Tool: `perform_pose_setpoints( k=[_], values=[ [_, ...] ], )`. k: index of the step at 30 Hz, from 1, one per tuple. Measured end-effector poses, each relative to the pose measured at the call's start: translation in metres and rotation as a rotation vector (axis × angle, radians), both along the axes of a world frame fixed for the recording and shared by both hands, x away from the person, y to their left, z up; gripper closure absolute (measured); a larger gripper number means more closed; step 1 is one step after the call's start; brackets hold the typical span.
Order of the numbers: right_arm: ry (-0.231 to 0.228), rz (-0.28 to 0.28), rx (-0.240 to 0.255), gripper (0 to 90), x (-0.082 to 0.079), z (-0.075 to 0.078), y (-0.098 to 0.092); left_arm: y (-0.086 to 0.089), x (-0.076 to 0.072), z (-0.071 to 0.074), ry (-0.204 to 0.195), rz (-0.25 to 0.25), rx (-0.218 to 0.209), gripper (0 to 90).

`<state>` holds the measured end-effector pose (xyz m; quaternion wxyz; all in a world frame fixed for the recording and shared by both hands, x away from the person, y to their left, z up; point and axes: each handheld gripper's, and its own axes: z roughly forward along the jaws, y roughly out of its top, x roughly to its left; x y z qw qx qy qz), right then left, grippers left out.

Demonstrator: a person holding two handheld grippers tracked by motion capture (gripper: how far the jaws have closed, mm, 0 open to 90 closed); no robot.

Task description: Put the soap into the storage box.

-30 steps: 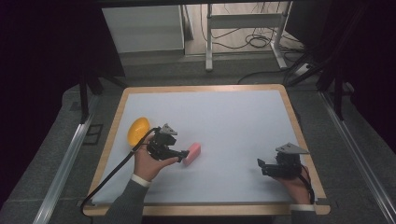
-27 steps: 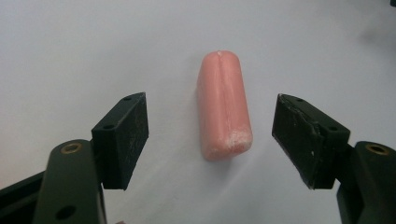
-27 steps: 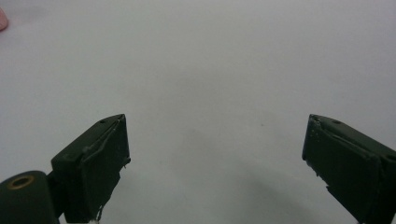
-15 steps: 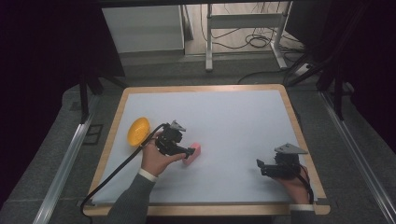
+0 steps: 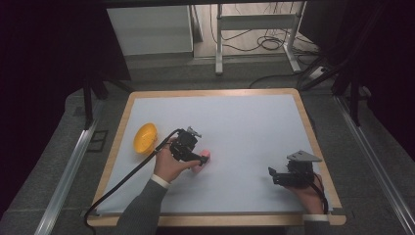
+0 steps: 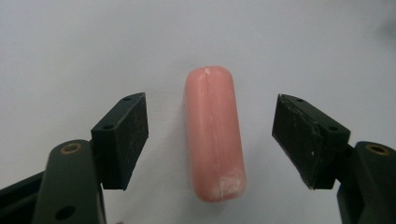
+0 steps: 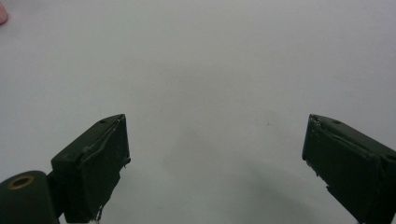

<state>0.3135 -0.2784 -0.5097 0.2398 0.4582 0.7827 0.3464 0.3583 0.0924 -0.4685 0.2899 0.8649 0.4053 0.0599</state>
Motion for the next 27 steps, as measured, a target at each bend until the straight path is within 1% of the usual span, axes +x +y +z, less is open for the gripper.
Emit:
perform_pose_setpoints(
  k=[6, 11, 14, 17, 23, 24, 26, 27],
  values=[
    [0.004, 0.001, 0.000, 6.9, 0.000, 0.000, 0.000, -0.005, 0.006, -0.012, 0.030, 0.002, 0.018, 28.0],
    [0.002, -0.001, -0.001, 7.0, 0.000, -0.001, 0.000, -0.009, 0.008, -0.019, 0.042, 0.007, 0.031, 29.4],
    [0.005, -0.001, -0.005, 7.0, 0.001, -0.001, 0.000, -0.010, 0.009, -0.021, 0.042, 0.011, 0.036, 32.2],
    [0.004, -0.001, -0.005, 7.0, 0.001, -0.001, 0.001, -0.011, 0.009, -0.023, 0.053, 0.018, 0.035, 35.4],
    [0.002, 0.002, -0.001, 6.9, 0.000, -0.001, 0.000, -0.014, 0.006, -0.026, 0.063, 0.016, 0.050, 36.1],
    [0.001, 0.003, 0.003, 6.9, 0.000, -0.001, 0.000, -0.013, 0.006, -0.025, 0.068, 0.013, 0.049, 36.4],
    [-0.003, 0.005, 0.033, 6.9, -0.001, 0.002, 0.000, -0.013, 0.006, -0.025, 0.068, 0.021, 0.047, 37.2],
    [-0.011, 0.009, 0.037, 6.9, -0.002, 0.003, 0.000, -0.013, 0.007, -0.025, 0.072, 0.021, 0.051, 37.2]
  ],
)
